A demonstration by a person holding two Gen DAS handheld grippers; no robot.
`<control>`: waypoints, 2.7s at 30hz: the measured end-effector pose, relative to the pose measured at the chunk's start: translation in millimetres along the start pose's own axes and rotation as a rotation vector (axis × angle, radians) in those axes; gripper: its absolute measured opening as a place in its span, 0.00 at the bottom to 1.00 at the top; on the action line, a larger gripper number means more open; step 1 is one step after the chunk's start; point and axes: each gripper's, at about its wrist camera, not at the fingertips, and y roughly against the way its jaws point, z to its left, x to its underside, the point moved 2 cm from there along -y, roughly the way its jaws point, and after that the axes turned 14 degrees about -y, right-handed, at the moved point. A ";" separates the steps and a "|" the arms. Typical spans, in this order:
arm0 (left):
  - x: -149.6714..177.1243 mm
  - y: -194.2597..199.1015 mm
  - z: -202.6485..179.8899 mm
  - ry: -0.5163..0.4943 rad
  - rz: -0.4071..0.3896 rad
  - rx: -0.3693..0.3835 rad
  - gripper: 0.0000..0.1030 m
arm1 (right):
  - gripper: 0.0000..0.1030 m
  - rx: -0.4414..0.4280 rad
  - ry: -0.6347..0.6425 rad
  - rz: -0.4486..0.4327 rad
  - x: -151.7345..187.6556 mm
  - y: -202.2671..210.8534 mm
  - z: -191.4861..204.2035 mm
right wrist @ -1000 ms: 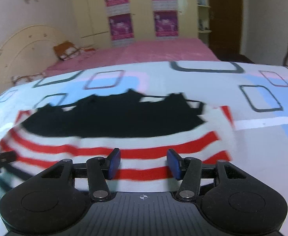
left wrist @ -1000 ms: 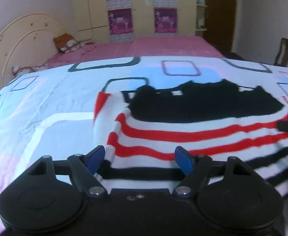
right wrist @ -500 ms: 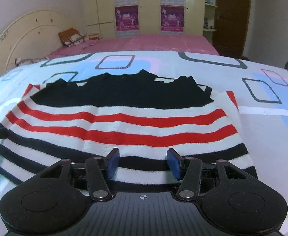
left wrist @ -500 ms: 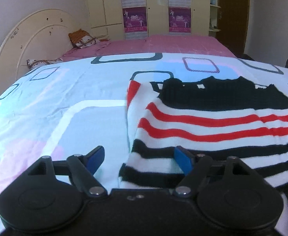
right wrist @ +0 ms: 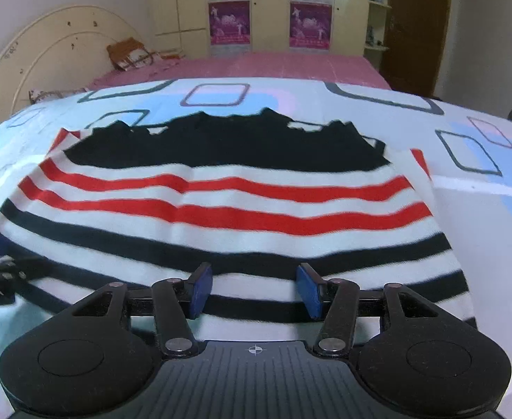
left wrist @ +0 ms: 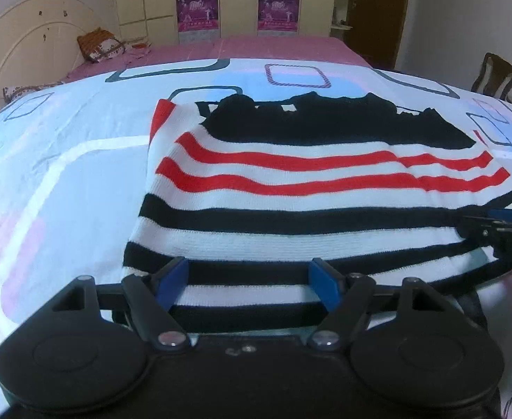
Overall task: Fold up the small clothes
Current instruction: 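Move both open grippers over the folded sweater toward its side edge, then grasp the folded sweater edge with the left gripper, fold it over, release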
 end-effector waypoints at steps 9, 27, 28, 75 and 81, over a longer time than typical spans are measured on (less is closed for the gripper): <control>-4.3 3.4 6.1 0.067 0.046 0.039 0.81 | 0.51 -0.045 -0.012 -0.033 -17.6 9.1 10.9; 27.4 2.0 46.5 0.514 0.067 0.302 0.98 | 0.51 -0.053 0.020 -0.051 -29.4 -10.1 35.1; 24.3 -3.5 49.5 0.539 0.047 0.301 0.98 | 0.51 -0.052 0.020 -0.054 -29.6 -12.1 36.8; -103.4 -4.6 -197.4 -0.140 -0.295 0.284 0.18 | 0.54 0.048 -0.215 -0.117 -42.1 30.8 -128.3; -62.1 8.1 -233.0 -0.394 -0.284 0.251 0.64 | 0.54 0.046 -0.265 -0.146 -56.5 45.4 -157.8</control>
